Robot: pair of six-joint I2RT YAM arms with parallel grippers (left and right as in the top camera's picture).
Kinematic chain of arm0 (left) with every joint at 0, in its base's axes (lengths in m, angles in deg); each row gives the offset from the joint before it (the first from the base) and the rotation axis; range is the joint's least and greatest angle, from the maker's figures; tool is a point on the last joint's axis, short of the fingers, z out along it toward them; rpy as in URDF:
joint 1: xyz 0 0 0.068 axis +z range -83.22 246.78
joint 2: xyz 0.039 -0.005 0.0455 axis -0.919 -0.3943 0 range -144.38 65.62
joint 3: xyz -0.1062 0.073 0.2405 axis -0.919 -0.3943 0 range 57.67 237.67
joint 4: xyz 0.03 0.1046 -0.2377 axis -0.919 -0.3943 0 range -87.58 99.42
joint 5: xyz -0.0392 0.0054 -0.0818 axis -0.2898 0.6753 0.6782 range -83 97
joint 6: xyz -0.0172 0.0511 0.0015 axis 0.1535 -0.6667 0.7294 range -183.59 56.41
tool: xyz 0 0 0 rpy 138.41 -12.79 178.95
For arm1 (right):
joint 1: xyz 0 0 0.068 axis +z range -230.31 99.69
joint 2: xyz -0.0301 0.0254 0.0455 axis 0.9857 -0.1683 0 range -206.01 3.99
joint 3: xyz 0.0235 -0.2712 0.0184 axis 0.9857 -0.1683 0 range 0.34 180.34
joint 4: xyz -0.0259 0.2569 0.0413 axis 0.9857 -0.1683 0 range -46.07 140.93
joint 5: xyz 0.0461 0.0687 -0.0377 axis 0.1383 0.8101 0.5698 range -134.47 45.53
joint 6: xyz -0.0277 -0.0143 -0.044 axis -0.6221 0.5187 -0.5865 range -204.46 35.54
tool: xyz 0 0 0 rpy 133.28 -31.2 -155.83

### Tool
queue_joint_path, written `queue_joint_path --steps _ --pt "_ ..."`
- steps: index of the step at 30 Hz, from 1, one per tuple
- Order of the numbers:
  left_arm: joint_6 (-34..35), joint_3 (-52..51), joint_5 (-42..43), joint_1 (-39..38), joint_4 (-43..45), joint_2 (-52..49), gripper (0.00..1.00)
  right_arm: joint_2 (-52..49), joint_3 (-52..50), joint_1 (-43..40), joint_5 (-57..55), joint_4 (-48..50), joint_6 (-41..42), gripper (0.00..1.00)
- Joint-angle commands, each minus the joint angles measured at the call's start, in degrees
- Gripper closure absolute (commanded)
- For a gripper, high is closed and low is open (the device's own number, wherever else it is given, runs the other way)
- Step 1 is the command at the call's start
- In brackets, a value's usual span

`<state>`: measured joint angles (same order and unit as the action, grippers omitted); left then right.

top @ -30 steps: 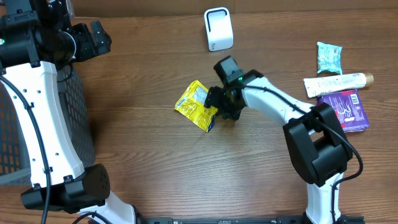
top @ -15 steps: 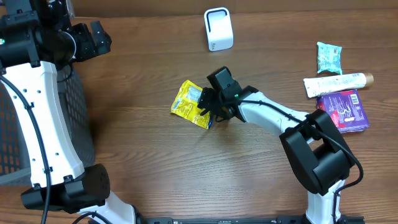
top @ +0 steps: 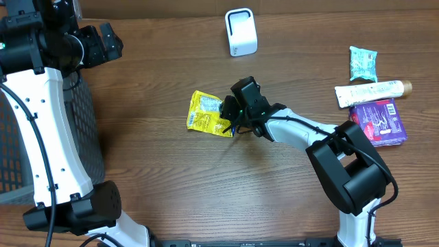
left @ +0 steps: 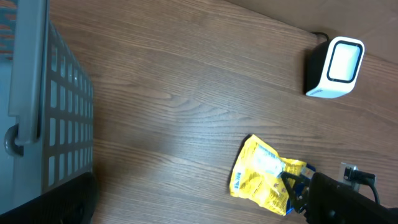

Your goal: Scan the item barcode

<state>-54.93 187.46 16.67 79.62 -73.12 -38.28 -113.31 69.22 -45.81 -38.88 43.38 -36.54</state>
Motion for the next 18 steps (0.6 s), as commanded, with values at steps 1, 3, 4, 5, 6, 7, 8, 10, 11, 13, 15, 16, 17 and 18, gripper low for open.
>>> queue_joint_path --steps 1,3,4,5,6,7,8,10,11,13,15,16,17,18 --pt "0.4 0.7 0.4 -0.2 0.2 0.1 0.0 -6.0 -3.1 0.3 5.1 -2.1 -1.5 0.46" --pt "0.4 0.7 0.4 -0.2 0.2 0.1 0.01 -6.2 -3.1 0.3 6.5 -2.7 -1.7 0.48" --pt "0.4 0.7 0.4 -0.2 0.2 0.1 0.0 -6.2 -3.1 0.3 6.6 -3.1 -1.7 0.49" --pt "0.4 0.7 0.4 -0.2 0.1 0.1 0.0 -6.2 -3.0 0.3 7.0 -3.5 -1.7 0.51" --pt "0.4 0.7 0.4 -0.2 0.2 0.1 0.0 -6.2 -3.0 0.3 7.3 -3.8 -1.7 0.54" --pt "0.4 0.7 0.5 -0.3 0.1 0.1 0.0 -6.2 -3.0 0.3 7.6 -4.1 -1.7 0.57" --pt "0.4 0.7 0.4 -0.3 0.1 0.1 0.01 -6.2 -3.0 0.3 7.6 -4.4 -1.7 0.6" --pt "0.4 0.7 0.4 -0.3 0.2 0.1 0.01 -6.2 -3.0 0.3 7.8 -4.7 -1.7 0.67" --pt "0.4 0.7 0.4 -0.3 0.1 0.1 0.0 -6.2 -3.0 0.3 7.9 -4.7 -1.7 0.71" --pt "0.4 0.7 0.4 -0.3 0.1 0.1 0.0 -6.2 -3.0 0.3 8.1 -4.7 -1.7 0.72" --pt "0.4 0.7 0.4 -0.3 0.1 0.1 0.0 -6.2 -2.7 0.3 8.5 -4.7 -1.7 0.78" --pt "0.4 0.7 0.4 -0.3 0.2 0.1 0.01 -6.2 -2.5 0.2 9.1 -4.7 -1.7 0.85" --pt "0.4 0.7 0.4 -0.3 0.1 0.1 0.01 -6.2 -2.1 -0.1 10.0 -4.8 -1.9 0.93" --pt "0.4 0.7 0.5 -0.3 0.2 0.1 0.0 -6.2 -1.8 -0.5 11.1 -4.7 -2.8 0.96"
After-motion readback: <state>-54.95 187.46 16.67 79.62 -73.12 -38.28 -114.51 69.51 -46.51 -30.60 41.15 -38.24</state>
